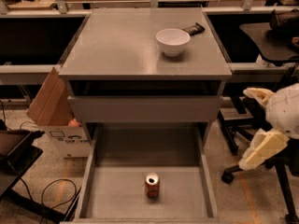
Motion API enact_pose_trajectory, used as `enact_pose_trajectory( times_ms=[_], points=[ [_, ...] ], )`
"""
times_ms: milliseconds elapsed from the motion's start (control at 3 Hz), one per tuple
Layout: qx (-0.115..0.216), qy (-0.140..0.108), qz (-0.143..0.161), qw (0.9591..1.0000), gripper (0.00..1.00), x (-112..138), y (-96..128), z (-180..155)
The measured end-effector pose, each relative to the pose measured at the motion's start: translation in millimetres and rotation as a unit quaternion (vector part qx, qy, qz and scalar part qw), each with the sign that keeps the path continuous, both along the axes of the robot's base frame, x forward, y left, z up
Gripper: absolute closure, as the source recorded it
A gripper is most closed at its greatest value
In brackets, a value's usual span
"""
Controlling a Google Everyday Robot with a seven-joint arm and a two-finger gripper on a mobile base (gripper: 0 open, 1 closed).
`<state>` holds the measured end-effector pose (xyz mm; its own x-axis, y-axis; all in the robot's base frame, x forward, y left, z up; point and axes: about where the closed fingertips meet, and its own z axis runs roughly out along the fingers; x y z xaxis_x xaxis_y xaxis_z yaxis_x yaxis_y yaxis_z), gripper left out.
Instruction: Pick coke can from middle drawer and place on counter
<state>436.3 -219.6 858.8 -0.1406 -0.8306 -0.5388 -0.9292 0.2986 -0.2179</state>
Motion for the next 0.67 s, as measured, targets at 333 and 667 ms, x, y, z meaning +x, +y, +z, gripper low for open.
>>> enact_pose_trajectory(
  times_ms=[333,667],
  points=[
    [0.120,-0.049,0.002,0.9915,0.00,25.2,13.3,-42.5],
    [0.201,-0.074,0.030,0.9764,0.00,38.9,30.4,-73.2]
  ],
)
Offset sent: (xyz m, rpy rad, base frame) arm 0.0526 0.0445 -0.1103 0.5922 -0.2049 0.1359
